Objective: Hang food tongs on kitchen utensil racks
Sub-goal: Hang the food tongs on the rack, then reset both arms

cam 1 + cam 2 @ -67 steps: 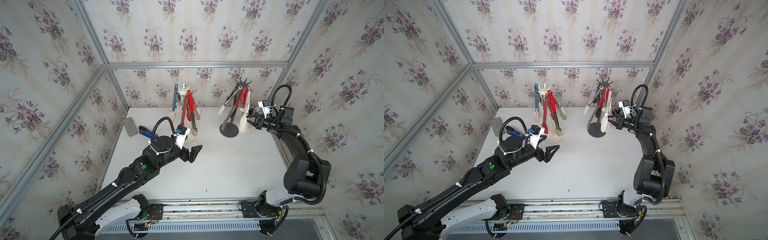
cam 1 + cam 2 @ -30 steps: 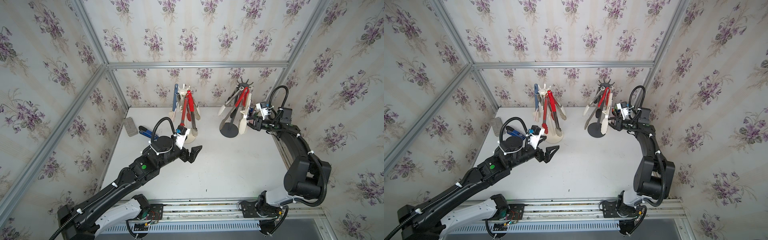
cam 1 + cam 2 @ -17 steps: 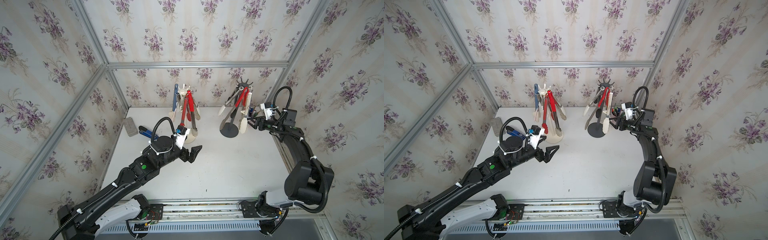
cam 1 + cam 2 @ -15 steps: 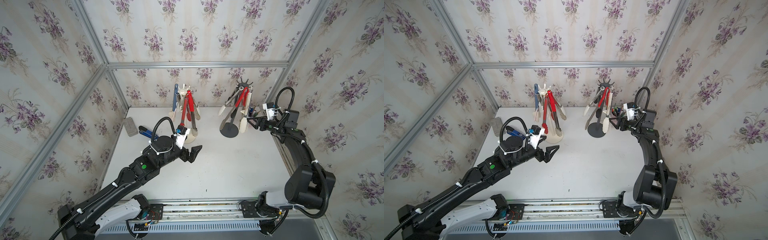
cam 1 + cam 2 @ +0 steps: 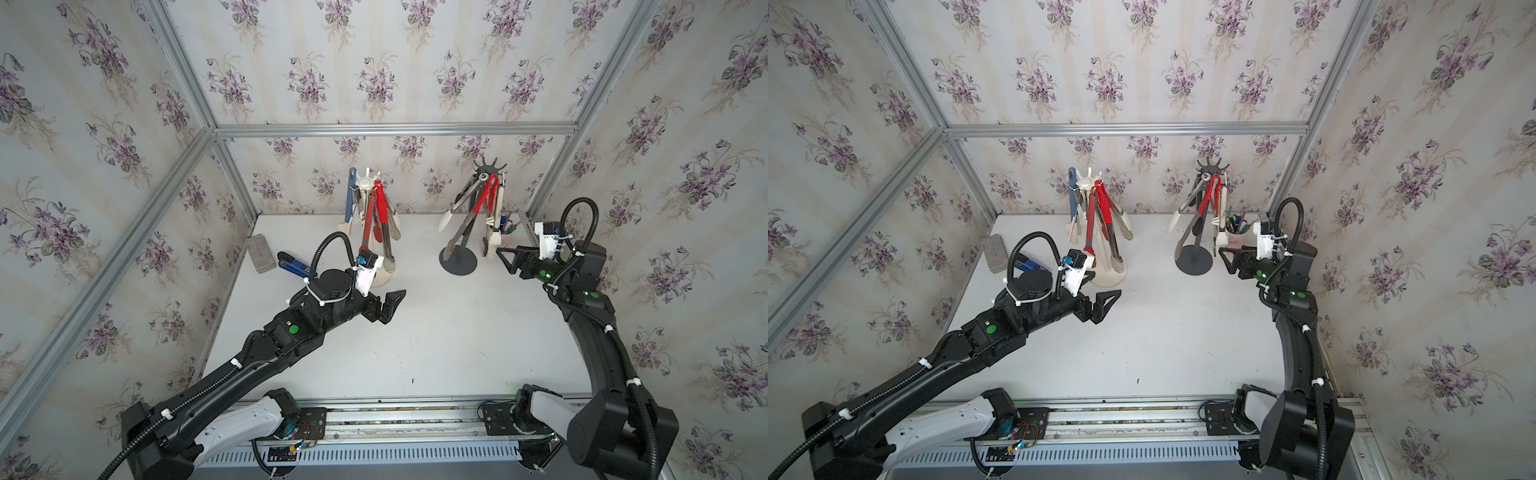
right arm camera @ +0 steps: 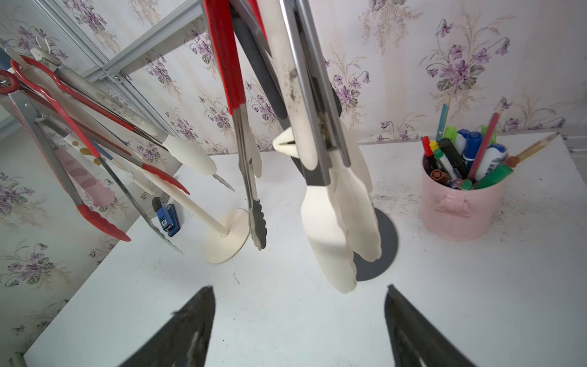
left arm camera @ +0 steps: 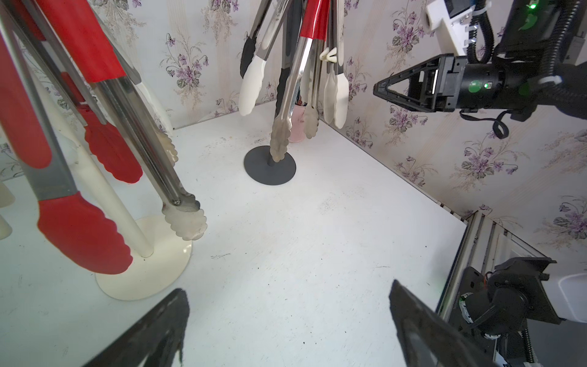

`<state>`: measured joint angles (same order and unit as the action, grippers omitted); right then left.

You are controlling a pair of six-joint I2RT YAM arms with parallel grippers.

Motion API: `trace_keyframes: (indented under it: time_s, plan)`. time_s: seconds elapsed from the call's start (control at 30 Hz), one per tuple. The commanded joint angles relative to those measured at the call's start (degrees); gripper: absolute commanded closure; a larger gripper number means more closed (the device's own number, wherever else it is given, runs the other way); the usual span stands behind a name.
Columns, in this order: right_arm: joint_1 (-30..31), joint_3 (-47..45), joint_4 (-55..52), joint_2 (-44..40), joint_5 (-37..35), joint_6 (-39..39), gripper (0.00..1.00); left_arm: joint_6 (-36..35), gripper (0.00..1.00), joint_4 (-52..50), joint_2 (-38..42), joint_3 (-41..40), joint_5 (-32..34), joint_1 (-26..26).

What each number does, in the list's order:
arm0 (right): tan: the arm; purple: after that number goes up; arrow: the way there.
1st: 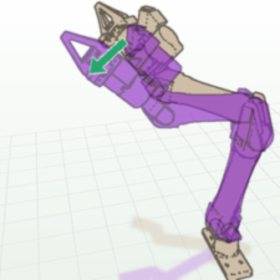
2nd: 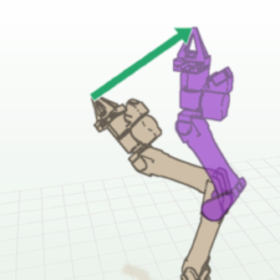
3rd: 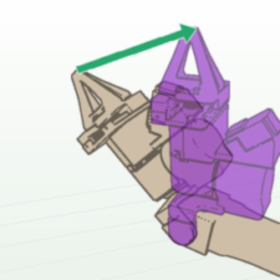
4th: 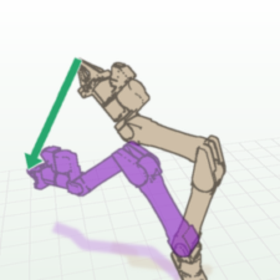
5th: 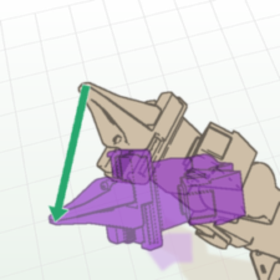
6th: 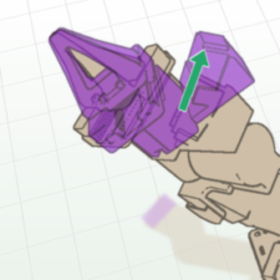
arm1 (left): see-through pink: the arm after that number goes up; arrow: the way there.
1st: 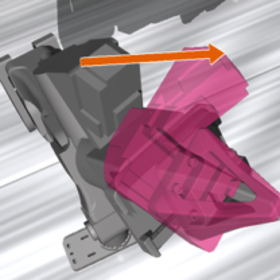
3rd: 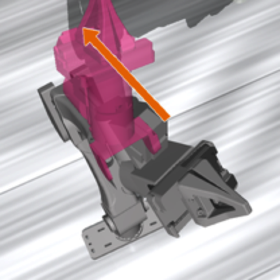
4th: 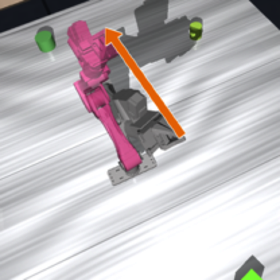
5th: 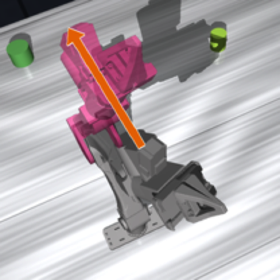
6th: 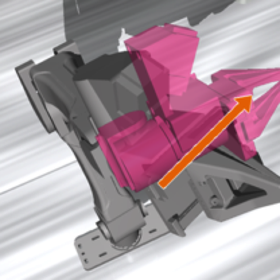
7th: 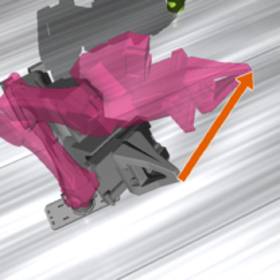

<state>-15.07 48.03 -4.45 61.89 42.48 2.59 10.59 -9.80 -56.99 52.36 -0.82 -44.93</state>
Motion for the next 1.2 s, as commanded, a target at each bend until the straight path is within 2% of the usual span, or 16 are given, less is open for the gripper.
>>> trace_keyframes:
  time_s: [0.0, 0.27, 0.43, 0.63, 0.8, 1.0, 1.1, 1.17]
  plan:
    - [0.04, -1.84, 4.53, -2.52, -4.79, -1.02, 0.14, 0.05, 0.01, 0.84, -0.31, 0.48, 1.56, 0.10]
    - [-0.20, -6.06, 5.61, -5.13, -14.62, -3.28, 0.10, 1.04, 0.01, 3.05, 0.51, -2.81, 6.34, 1.12]
    - [-0.69, -12.07, 9.38, -8.02, -20.23, -3.41, 0.00, 2.85, 0.01, 4.52, 2.68, -7.55, 10.79, 4.40]
    - [-1.91, -19.90, 14.12, -9.33, -26.80, -1.70, 0.00, 2.87, 0.01, 4.35, 4.06, -13.79, 18.82, 11.61]
    - [-4.21, -29.87, 26.33, -11.47, -32.10, 4.35, 0.00, 2.69, 0.01, 6.93, 4.13, -18.98, 21.35, 20.72]
    - [-4.31, -33.04, 36.73, -0.04, -32.84, 10.06, 0.00, 0.35, 0.01, 17.41, -1.06, -24.15, 18.35, 29.00]
    - [-4.19, -36.29, 48.04, 4.40, -32.10, 13.78, 0.00, -0.58, 0.01, 21.31, -5.25, -23.49, 16.03, 31.91]
    - [-3.41, -37.17, 53.15, 7.14, -32.48, 13.27, 0.00, -2.22, 0.01, 25.86, -7.44, -23.40, 16.54, 32.64]
